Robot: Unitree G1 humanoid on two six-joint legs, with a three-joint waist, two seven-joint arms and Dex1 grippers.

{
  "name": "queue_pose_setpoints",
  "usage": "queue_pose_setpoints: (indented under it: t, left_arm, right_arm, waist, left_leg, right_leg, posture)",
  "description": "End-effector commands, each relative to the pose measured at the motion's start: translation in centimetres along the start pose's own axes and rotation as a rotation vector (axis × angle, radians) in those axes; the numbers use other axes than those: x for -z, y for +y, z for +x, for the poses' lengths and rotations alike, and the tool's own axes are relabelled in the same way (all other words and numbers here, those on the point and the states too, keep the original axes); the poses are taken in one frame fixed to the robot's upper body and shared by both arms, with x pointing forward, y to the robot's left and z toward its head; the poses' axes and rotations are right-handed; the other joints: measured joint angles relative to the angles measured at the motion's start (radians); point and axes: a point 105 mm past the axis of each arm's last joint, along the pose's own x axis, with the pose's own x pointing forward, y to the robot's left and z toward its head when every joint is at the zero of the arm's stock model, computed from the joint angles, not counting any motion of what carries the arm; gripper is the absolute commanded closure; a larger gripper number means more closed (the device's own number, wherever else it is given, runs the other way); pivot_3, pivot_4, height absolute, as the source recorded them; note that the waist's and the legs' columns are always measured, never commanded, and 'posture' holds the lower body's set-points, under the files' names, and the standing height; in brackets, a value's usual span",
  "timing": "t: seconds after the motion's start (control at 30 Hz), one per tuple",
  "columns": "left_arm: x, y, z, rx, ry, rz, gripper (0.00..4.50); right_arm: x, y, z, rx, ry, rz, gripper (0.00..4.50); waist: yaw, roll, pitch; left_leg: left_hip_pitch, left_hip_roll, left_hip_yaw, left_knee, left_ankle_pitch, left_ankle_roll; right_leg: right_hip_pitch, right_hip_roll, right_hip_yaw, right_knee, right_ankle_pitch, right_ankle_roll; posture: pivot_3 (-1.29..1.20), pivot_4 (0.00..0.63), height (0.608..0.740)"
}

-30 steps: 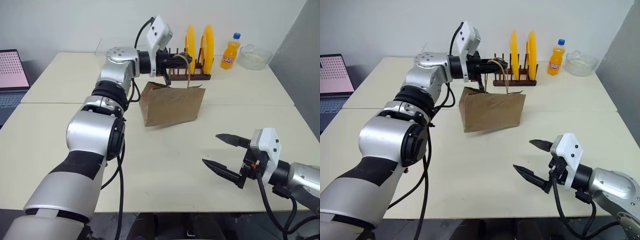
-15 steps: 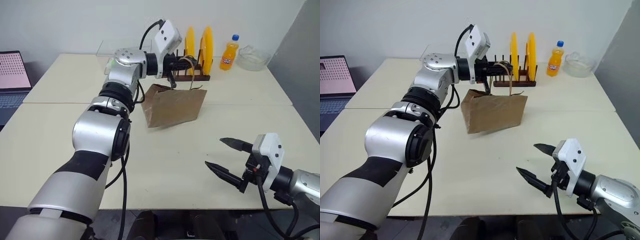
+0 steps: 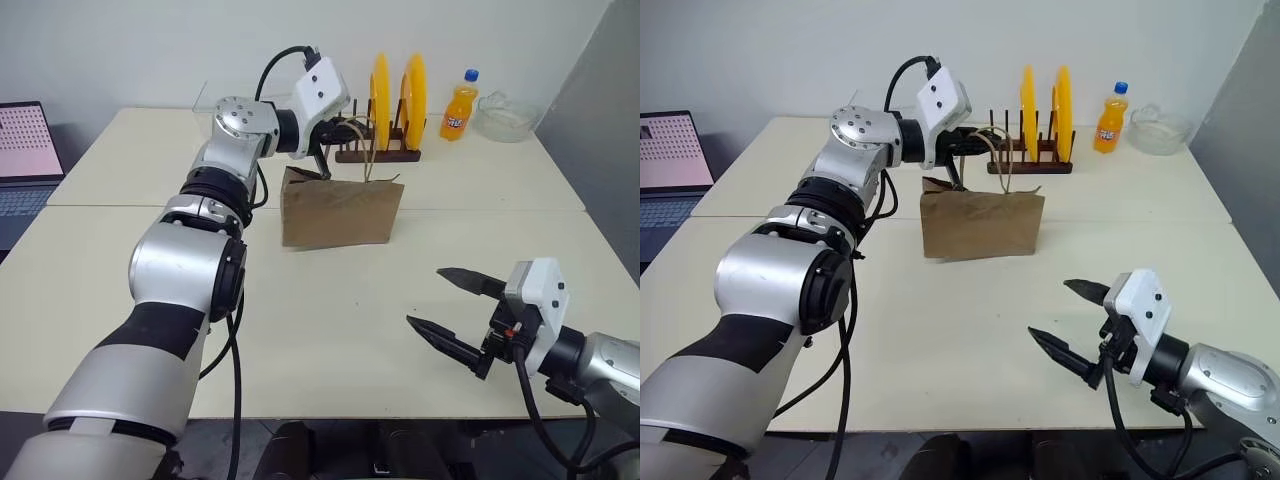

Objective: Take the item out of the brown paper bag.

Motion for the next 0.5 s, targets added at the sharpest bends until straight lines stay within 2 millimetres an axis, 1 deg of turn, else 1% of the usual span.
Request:
queue_pose_setpoints:
  t: [0.03, 0.17, 0.27, 0.43, 0.5]
  left_arm:
    - [-0.6, 1.1, -0.3, -0.071, 0.002, 0.069, 4.46]
    - [0.3, 1.2, -0.4, -0.102, 0.027, 0.071, 4.46]
    - [1.0, 1.3, -0.7, -0.125, 0.043, 0.075, 4.46]
    - [2.1, 1.6, -1.3, -0.164, 0.069, 0.04, 4.46]
    - [2.6, 1.7, -1.6, -0.165, 0.08, 0.012, 4.05]
  right_arm:
    - [-0.9, 0.8, 0.3, -0.034, -0.025, -0.032, 0.0]
    - [-0.8, 0.3, 0.7, -0.009, -0.013, -0.03, 0.0]
    - [-1.0, -0.5, 1.0, 0.043, -0.015, -0.054, 0.0]
    - [-1.4, -0.8, 1.3, 0.054, -0.033, -0.068, 0.0]
    - [-1.5, -0.7, 1.5, 0.05, -0.038, -0.069, 0.0]
  waist:
    - [0.0, 0.0, 0.0]
    - [0.0, 0.0, 0.0]
    - [-0.001, 0.0, 0.0]
    - [0.0, 0.0, 0.0]
    - [-0.001, 0.0, 0.0]
  left_leg:
    - [0.0, 0.0, 0.0, 0.0, 0.0, 0.0]
    - [0.0, 0.0, 0.0, 0.0, 0.0, 0.0]
    - [0.0, 0.0, 0.0, 0.0, 0.0, 0.0]
    - [0.0, 0.0, 0.0, 0.0, 0.0, 0.0]
    - [0.0, 0.0, 0.0, 0.0, 0.0, 0.0]
  right_leg:
    - [0.0, 0.0, 0.0, 0.0, 0.0, 0.0]
    - [0.0, 0.0, 0.0, 0.0, 0.0, 0.0]
    - [0.0, 0.0, 0.0, 0.0, 0.0, 0.0]
    - [0.0, 0.0, 0.0, 0.0, 0.0, 0.0]
    - [0.0, 0.0, 0.0, 0.0, 0.0, 0.0]
  posture:
    - [0.0, 0.15, 0.74]
    - [0.0, 0.15, 0.74]
    - [0.0, 0.15, 0.74]
    - [0.0, 0.15, 0.74]
    - [0.0, 0.15, 0.74]
